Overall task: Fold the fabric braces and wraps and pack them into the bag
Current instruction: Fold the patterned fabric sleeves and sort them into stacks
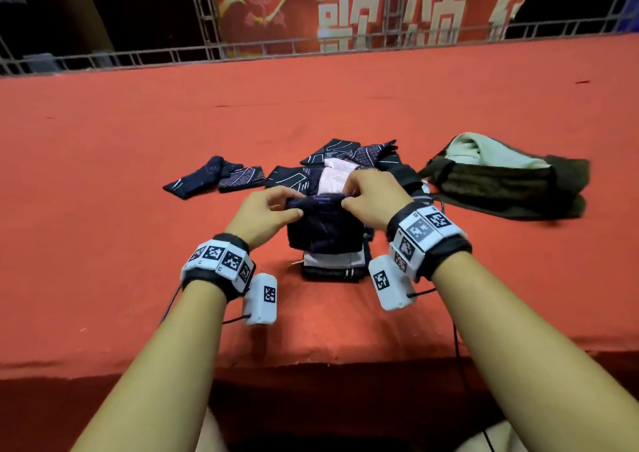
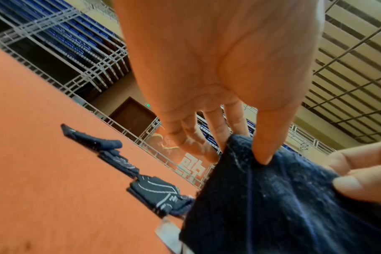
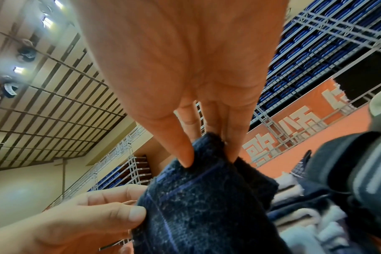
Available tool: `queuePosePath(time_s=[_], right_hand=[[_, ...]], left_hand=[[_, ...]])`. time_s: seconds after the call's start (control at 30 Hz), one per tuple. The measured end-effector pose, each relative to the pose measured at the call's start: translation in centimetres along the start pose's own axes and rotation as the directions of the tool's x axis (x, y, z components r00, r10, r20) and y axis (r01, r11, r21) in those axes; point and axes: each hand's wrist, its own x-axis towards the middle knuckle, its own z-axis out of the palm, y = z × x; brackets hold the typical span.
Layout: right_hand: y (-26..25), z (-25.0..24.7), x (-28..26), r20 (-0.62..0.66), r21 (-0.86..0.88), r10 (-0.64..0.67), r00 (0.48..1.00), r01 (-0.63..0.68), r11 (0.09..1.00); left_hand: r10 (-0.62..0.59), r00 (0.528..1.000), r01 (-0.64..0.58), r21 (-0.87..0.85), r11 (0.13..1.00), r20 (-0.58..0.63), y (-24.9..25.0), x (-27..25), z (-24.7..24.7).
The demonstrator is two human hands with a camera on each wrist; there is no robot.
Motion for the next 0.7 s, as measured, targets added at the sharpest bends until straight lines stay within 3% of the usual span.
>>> queuePosePath(time_s=[0.27, 0.7], right_hand=[[2.3, 3.1, -2.1, 0.075, -0.03, 0.041, 0.996, -0.039, 0.999], [3.3, 5.9, -3.6, 0.261, 0.022, -0.033, 0.965, 0.028, 0.999]], left_hand=[[-0.039, 0.999, 0.039, -0.013, 0.999, 0.002, -1.2, -1.0, 3.9], [-0.203, 0.965, 0.205, 0.005, 0.979, 0.164, -4.0, -3.6, 2.5]])
